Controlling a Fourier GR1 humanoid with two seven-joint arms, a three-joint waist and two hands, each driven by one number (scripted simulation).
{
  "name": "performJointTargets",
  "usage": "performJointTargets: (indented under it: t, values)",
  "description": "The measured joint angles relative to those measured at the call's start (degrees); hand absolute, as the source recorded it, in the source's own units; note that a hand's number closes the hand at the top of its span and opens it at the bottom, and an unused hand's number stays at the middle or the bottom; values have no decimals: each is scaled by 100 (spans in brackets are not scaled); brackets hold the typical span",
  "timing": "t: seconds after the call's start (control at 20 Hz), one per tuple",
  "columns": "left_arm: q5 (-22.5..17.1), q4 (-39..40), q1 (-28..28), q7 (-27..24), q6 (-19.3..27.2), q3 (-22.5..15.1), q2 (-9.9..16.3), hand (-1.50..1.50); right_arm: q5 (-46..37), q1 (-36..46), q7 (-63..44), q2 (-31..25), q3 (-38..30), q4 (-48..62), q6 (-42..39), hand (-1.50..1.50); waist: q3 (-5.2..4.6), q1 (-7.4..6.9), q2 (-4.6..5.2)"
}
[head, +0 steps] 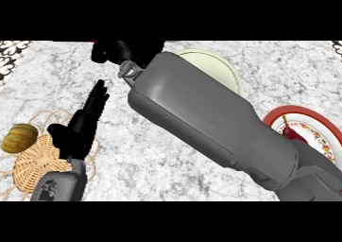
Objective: Pick the can from the plate and place it in the bowl
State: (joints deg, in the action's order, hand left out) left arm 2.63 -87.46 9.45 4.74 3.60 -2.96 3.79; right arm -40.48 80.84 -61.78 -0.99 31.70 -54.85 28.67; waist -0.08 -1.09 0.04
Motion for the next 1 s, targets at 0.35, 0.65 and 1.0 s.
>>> performJointTargets:
  t: [0.35, 0.65, 1.0]
  values:
    - [52, -120, -15, 124, 82, -45, -70, 0, -130, -200, 364, -378, -105, 801, -370, 150, 4, 46, 3]
    - [35, -101, -133, 26, 19, -29, -53, 0, -334, -692, 724, -586, -318, 1218, -302, 150, 6, 61, 8]
    - [50, -5, -116, -132, 8, -2, -83, 0, -386, -1320, 1571, -833, -685, 1820, -40, 150, 7, 40, 22]
